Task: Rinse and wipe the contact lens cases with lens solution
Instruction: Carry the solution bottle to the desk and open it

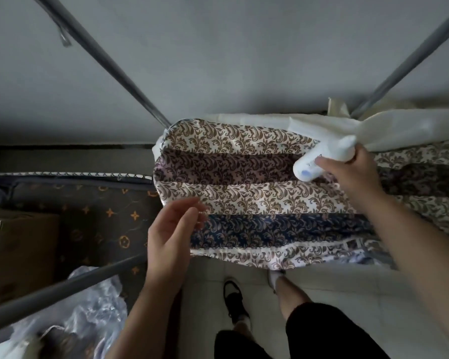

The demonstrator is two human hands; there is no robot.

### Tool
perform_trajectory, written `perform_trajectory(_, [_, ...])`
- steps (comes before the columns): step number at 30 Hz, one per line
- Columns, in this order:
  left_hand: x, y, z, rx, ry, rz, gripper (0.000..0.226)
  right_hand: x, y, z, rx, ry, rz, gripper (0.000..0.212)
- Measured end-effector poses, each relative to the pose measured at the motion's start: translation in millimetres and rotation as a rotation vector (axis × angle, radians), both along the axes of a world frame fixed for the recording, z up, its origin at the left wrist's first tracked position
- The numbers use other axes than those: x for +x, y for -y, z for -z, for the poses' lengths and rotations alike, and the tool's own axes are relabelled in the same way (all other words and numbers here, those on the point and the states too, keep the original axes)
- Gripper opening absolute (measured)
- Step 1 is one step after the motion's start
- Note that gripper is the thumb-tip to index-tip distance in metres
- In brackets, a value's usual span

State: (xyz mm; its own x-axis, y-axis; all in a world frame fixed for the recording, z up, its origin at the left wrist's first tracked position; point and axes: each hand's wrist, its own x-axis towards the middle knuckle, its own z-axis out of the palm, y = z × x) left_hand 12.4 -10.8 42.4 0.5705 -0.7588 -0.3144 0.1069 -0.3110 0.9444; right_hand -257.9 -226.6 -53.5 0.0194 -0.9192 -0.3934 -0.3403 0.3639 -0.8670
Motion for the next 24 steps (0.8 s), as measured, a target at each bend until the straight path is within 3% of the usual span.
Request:
perform_trajectory(8, [-9, -63, -69, -0.049, 0.026, 0.276, 0.017, -9, -137, -149, -0.064, 0.331, -0.054, 0.032])
perform_trajectory(11, [-18, -92, -84, -0.091, 0.007, 0.408, 0.017, -14, -212, -180, -0.12, 0.35, 0.023, 0.024])
perform_trajectory(16, [-28, -141, -99, -0.117, -0.074, 0.614, 0.015, -36, -342, -195, -0.179, 0.392, 0.279, 0.023])
perform_trajectory(24, [-73, -189, -98, -0.066, -0.1, 0.938, 0.018, -78, -534, -198, -0.164, 0.282, 0.676, 0.035])
